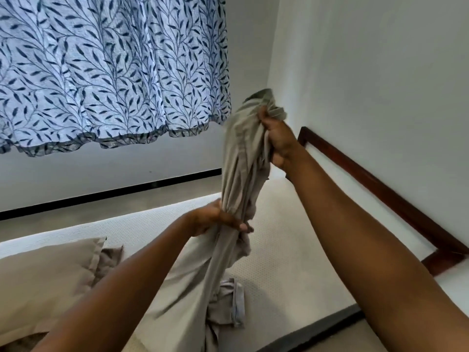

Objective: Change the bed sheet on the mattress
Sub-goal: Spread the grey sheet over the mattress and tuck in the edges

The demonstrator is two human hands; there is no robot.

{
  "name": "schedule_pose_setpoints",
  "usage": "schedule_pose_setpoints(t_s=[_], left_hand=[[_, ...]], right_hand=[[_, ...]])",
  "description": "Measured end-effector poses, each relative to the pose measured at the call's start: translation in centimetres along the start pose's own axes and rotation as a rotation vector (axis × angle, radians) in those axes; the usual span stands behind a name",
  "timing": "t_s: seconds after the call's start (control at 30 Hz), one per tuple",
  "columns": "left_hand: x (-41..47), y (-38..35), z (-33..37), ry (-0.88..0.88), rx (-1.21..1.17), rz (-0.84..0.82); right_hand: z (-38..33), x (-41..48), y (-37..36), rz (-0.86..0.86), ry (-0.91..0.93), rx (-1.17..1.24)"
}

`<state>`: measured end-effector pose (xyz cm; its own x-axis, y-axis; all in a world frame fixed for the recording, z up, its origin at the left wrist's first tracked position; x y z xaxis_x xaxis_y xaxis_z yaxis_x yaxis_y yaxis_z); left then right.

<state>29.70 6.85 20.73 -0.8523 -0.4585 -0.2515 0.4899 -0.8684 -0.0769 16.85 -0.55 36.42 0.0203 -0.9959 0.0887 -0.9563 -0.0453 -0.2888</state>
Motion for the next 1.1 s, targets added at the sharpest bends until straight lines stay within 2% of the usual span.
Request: schedule_pose_setpoints(t_s=[0.1, 0.2, 0.27, 0.37, 0.4, 0.47, 0.5, 0.57, 0.67, 0.77, 0.9, 1.03, 1.1], left_hand=[[2.4, 0.1, -4.4, 0.197, 0.061, -0.102], [3.7, 3.8, -6.3, 0.271, 0.262, 0.050], [4.9, 6.0, -4.6, 0.176, 0.245, 0.198], [7.4, 7.0, 1.7, -0.040, 0.206, 0.344], [8.4, 6.9, 4.1, -0.106, 0.191, 0.391], [10.5, 7.0, 7.9, -0.179, 0.181, 0.522], [11.8, 6.9, 9.0, -0.185, 0.176, 0.555], [15.2, 5.6, 10.2, -0.144, 0.177, 0.545], [19.2, 3.5, 10.1, -0.093, 0.160, 0.483], [20.9, 2.1, 10.4, -0.082, 0.101, 0.433], [20.7, 1.9, 12.4, -0.158, -0.030, 0.389], [19.2, 1.5, 14.2, -0.226, -0.246, 0.249], [17.6, 3.0, 14.1, -0.259, -0.352, 0.235]], right_hand=[[-0.9, 1.4, 7.0, 0.249, 0.040, 0.036], [-0.4, 1.8, 13.1, 0.420, 0.060, 0.104], [0.4, 1.8, 16.6, 0.463, 0.082, 0.201], [0.4, 1.2, 18.9, 0.382, 0.239, 0.376], [1.0, 0.7, 19.0, 0.374, 0.237, 0.358], [4.4, -0.3, 18.6, 0.401, 0.123, 0.206], [7.2, -0.7, 17.6, 0.377, 0.007, 0.148], [12.6, -1.9, 15.1, 0.242, -0.212, 0.109], [17.0, -3.6, 13.4, 0.134, -0.406, 0.027], [19.2, -4.6, 13.8, -0.048, -0.585, -0.086], [17.9, -4.1, 13.6, -0.227, -0.613, -0.145], [13.3, -0.6, 12.0, -0.168, -0.452, -0.115], [10.3, 0.7, 11.0, -0.147, -0.403, -0.108]])
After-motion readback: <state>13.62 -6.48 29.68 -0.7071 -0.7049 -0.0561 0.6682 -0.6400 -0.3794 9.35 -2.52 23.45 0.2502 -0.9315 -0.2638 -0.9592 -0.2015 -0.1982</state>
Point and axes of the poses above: each hand's wrist, its own x-axis towards the middle knuckle, its own y-axis out of the back of the hand, z = x × y, the point moved 10 cm from there along x, towards the middle knuckle, and after that the axes turned 6 degrees about -z, right-handed, at the moved point
